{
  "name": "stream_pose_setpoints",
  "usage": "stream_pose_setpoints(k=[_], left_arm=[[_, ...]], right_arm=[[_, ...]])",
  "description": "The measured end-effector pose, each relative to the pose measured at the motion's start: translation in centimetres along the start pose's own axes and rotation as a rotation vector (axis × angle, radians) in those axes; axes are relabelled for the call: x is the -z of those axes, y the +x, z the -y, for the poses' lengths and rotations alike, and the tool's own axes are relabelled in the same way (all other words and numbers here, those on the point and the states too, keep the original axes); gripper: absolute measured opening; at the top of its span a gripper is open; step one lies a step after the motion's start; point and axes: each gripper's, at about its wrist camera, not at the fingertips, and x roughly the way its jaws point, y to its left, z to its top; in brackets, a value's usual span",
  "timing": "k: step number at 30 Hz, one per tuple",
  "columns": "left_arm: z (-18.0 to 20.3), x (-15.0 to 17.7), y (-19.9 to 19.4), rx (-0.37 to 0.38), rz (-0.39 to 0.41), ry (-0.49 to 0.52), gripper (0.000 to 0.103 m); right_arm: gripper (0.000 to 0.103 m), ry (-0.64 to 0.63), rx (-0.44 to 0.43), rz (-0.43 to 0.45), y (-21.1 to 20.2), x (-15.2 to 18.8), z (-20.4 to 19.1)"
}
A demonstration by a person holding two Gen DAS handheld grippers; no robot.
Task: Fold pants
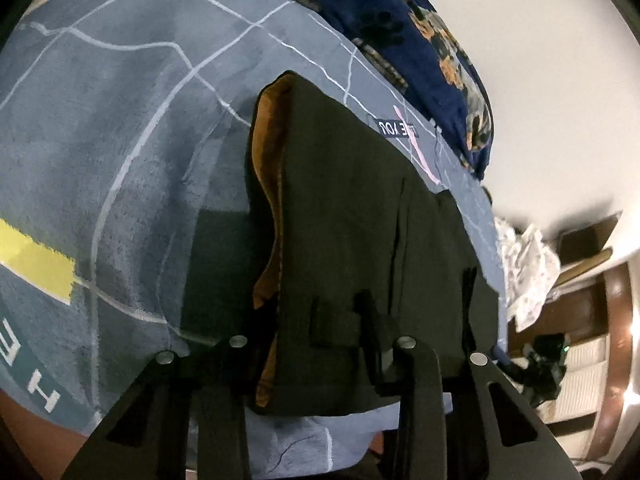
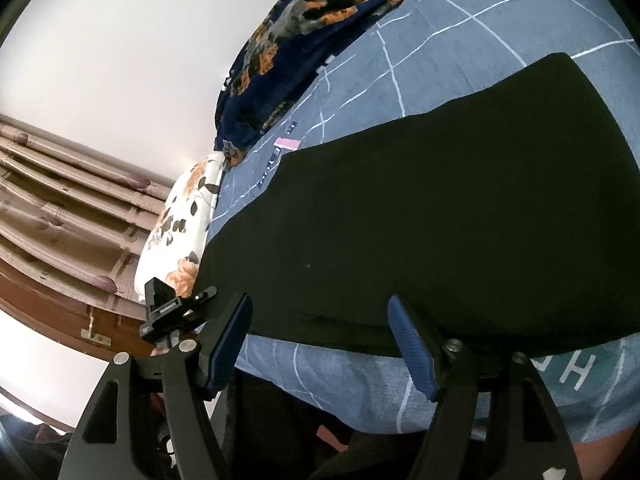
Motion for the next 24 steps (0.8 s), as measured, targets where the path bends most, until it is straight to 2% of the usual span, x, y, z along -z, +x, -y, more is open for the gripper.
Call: stream_pose_setpoints(k=[4, 7, 11, 13, 18, 24], left_arm=[[1.2, 0.1, -0.7, -0.045, 0.018, 0.045, 0.029], [4.4, 0.0, -2.8, -0.042, 0.072, 0.102, 0.027], [10.8, -0.3, -4.9, 0.061, 0.122, 0.207, 0.027], [15.4, -0.1, -5.2, 0.116, 0.128, 0.296, 0.027], [23.9, 0.9, -2.5, 0.224, 0.069, 0.429, 0.026], [30.4, 3.4, 4.5, 0.284, -0.053, 0.516, 0.026]], right_arm=[[0.069, -0.003, 0.004, -0.004, 0.0, 0.0, 0.0], [0.069, 0.000, -0.002, 0.005, -0.2, -0.1, -0.1], [0.069, 0.036, -0.035, 0.027, -0.4, -0.3, 0.6], [0.069, 0.072, -0.075, 0.037, -0.6, -0.6, 1.0], [0.069, 0.098, -0.164, 0.068, -1.4, -1.6, 0.7], [0.071, 0.217, -0.370, 0.112, -2.1, -3.1, 1.7]])
